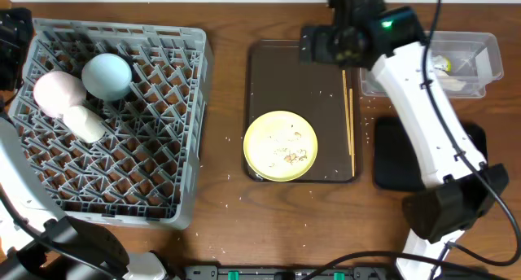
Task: Sort waste into correct bins and load items into the dishwasher
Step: 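Move the right gripper to the tray and grasp a wooden chopstick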
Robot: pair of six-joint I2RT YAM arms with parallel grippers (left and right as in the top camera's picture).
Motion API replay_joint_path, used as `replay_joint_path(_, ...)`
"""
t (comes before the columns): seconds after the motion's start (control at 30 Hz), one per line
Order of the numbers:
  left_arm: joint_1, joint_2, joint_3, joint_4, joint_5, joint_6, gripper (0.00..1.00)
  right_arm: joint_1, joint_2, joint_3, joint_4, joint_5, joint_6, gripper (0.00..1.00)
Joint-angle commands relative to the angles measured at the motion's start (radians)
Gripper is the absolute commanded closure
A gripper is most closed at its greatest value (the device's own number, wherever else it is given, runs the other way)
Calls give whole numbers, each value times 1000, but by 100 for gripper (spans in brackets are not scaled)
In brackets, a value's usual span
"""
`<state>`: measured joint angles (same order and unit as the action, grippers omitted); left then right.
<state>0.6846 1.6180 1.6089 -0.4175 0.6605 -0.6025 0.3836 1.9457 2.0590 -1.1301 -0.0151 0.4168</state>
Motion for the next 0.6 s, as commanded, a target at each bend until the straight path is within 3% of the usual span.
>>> replay_joint_path(0.0, 0, 5, 0, -28, 80, 6, 3, 33, 19, 2, 21, 149, 33, 1)
replay_joint_path(0.07, 0, 5, 0, -49, 132, 6, 3, 40, 33, 2, 29, 150, 39, 2)
replay_joint_path(0.47, 0, 5, 0, -229, 140, 16, 3, 11, 110, 2, -36, 146, 50, 54)
replay_joint_path(0.57, 0, 5, 0, -245, 145, 43, 3, 1, 119, 1, -56, 146, 58, 57)
